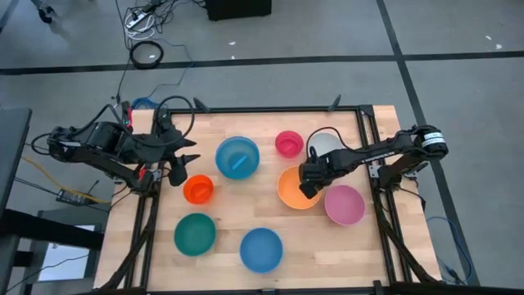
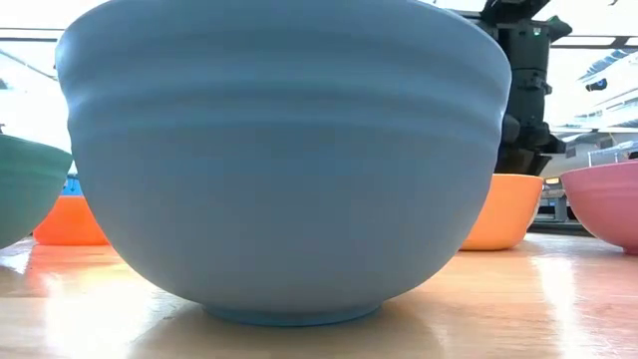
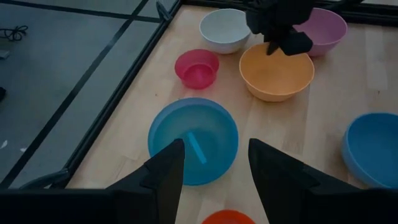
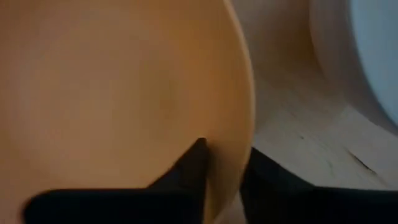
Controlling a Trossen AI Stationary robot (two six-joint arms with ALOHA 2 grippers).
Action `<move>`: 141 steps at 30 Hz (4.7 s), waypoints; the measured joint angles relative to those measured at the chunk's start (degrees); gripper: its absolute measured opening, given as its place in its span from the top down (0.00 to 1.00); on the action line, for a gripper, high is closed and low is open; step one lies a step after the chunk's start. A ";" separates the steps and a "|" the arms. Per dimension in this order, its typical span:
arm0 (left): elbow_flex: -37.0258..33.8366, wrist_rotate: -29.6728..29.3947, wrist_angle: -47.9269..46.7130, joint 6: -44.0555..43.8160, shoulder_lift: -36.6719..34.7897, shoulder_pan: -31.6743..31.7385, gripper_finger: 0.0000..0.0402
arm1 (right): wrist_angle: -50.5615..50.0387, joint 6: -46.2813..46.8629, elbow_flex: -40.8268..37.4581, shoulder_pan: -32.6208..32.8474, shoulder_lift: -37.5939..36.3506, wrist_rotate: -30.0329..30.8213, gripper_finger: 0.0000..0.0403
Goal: Nest bowls inside each other
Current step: Stack the yellow bowl on top of the light blue bowl, then stack the blue bowl on top of the yellow bowl
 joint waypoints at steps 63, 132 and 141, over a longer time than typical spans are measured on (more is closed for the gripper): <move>0.00 -1.49 0.04 -0.32 0.02 0.02 0.53 | -3.00 -32.60 61.74 -23.24 37.48 -16.98 1.00; -7.58 2.73 0.20 -5.56 -0.02 -6.14 0.53 | 9.57 -10.10 37.40 18.11 25.44 -13.52 0.67; -7.58 2.82 1.22 -6.40 0.00 -8.46 0.53 | 9.87 -8.92 37.38 18.69 26.59 -10.21 0.67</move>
